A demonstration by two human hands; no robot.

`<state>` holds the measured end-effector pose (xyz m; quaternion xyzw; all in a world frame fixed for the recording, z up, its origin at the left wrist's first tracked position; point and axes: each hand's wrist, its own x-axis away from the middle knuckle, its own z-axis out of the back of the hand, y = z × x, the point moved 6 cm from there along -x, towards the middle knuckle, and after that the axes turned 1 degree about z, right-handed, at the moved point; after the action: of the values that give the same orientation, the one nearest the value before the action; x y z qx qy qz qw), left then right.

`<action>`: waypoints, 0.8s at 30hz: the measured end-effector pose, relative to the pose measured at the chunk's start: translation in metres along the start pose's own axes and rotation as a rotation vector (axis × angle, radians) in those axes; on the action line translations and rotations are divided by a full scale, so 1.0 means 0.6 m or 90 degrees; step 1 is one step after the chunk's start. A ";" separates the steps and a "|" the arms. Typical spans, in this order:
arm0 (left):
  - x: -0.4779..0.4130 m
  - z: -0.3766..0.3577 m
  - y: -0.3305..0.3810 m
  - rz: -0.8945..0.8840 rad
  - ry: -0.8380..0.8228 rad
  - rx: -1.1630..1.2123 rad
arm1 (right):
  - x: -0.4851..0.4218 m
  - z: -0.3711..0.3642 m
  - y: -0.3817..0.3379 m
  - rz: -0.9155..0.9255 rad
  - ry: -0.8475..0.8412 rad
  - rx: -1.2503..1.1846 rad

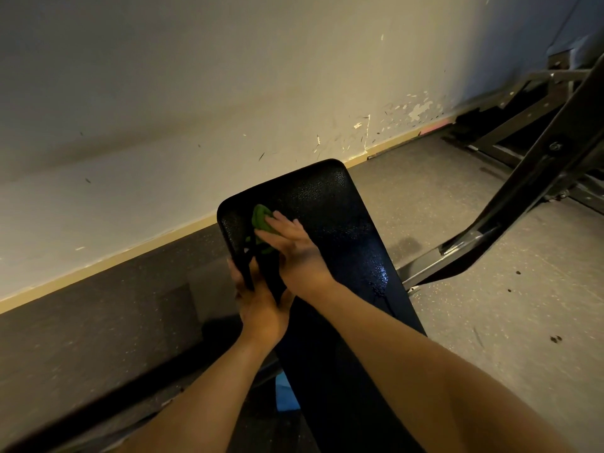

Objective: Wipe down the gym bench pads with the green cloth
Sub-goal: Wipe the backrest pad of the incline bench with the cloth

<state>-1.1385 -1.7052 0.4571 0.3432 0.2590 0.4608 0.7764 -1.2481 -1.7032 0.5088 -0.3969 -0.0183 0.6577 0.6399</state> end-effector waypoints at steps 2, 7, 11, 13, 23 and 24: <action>0.007 -0.002 0.008 -0.006 0.007 -0.025 | 0.007 0.011 0.016 0.058 -0.037 0.052; 0.011 0.000 -0.004 0.056 -0.007 -0.029 | 0.060 0.090 0.127 -0.097 0.052 0.090; 0.014 -0.006 -0.004 0.059 -0.018 -0.026 | 0.113 0.131 0.177 -0.336 0.190 -0.012; 0.013 -0.006 -0.005 0.065 -0.016 -0.035 | 0.118 0.122 0.167 -0.410 0.247 -0.052; 0.025 -0.010 0.008 0.079 0.017 -0.099 | 0.134 0.041 0.064 -0.143 0.020 0.047; 0.026 -0.009 0.007 0.071 0.015 -0.099 | 0.138 0.057 0.087 -0.180 0.047 0.049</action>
<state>-1.1378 -1.6880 0.4554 0.2902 0.2122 0.5259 0.7708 -1.2989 -1.6252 0.4635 -0.3894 -0.0251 0.5463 0.7411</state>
